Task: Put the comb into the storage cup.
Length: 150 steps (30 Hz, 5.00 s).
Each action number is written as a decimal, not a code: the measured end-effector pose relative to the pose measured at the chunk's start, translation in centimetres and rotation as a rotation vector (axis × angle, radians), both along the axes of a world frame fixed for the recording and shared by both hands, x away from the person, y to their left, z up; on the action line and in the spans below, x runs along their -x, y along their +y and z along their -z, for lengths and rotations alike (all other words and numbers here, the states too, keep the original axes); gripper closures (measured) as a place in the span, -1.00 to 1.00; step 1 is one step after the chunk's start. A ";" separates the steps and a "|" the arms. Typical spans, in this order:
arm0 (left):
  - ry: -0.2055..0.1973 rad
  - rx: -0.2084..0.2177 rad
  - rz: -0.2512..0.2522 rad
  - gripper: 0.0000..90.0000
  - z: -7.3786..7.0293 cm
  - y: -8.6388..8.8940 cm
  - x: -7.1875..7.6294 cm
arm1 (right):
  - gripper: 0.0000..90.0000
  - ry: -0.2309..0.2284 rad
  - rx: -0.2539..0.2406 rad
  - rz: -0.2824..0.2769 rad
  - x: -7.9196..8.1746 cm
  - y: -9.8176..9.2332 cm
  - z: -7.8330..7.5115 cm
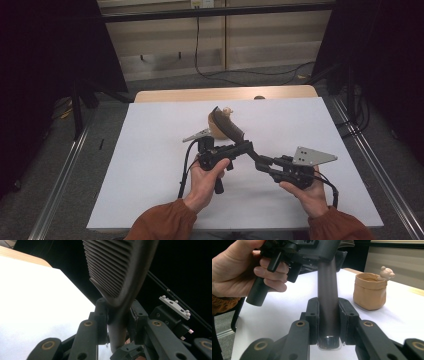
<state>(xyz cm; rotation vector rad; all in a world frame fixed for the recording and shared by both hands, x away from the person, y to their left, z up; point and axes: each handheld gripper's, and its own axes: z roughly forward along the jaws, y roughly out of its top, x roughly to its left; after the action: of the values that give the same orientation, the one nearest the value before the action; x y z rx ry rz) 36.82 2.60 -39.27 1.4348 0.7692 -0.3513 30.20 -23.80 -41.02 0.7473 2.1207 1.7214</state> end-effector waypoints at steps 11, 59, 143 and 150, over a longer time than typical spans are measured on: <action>-0.054 -0.033 0.003 0.62 -0.6 0.0 0.2 | 0.40 0.002 0.000 -0.015 0.0 0.4 0.0; -0.180 -0.223 -0.130 0.62 -1.6 2.8 -0.8 | -0.92 0.034 -0.020 0.251 1.1 -1.8 -0.5; -0.375 -0.428 -0.383 0.63 -5.4 5.2 -8.3 | -1.00 -0.099 0.037 0.569 5.1 -5.7 1.8; -0.367 -0.431 -0.411 0.63 -4.8 5.5 -9.3 | -1.00 -0.101 0.041 0.560 5.2 -5.7 1.8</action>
<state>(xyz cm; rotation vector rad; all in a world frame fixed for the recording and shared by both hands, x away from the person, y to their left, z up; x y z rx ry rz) 46.08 8.14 -34.48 1.6287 0.8411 0.4087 25.04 -29.51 -42.87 1.0887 1.6596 1.3731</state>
